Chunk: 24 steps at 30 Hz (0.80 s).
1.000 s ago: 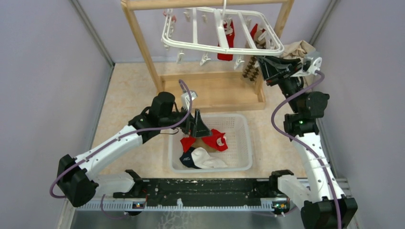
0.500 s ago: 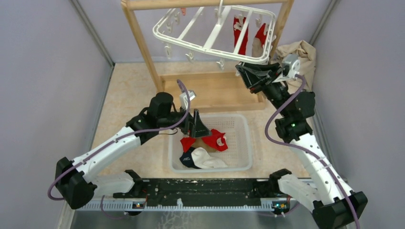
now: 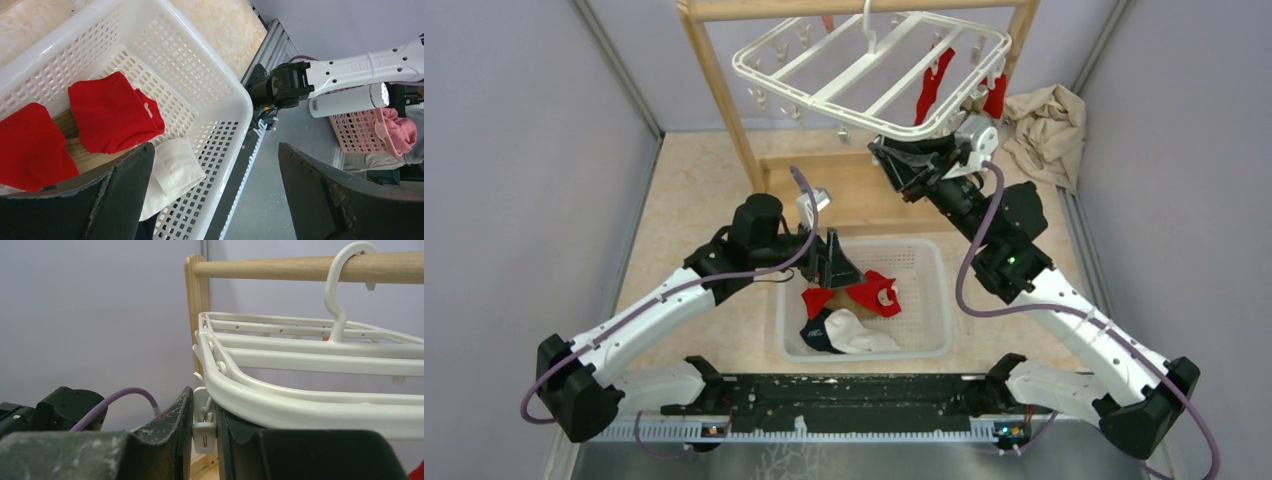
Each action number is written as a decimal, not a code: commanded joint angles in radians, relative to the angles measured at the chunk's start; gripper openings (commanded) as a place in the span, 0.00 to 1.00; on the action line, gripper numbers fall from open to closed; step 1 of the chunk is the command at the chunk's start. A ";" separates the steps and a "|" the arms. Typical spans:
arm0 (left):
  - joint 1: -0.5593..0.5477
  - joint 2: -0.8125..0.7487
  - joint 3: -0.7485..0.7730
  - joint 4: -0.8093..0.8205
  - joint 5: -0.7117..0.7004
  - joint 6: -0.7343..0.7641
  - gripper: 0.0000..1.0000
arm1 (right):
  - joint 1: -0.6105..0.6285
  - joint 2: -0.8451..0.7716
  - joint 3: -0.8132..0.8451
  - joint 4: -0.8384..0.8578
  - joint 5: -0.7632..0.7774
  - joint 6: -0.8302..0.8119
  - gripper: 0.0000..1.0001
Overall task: Remove the socks clipped to the hanger
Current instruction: Adjust the hanger on the clothesline.
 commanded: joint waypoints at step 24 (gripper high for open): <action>-0.005 -0.049 -0.011 -0.020 -0.040 0.024 0.99 | 0.365 0.346 0.337 -0.166 0.364 -0.384 0.17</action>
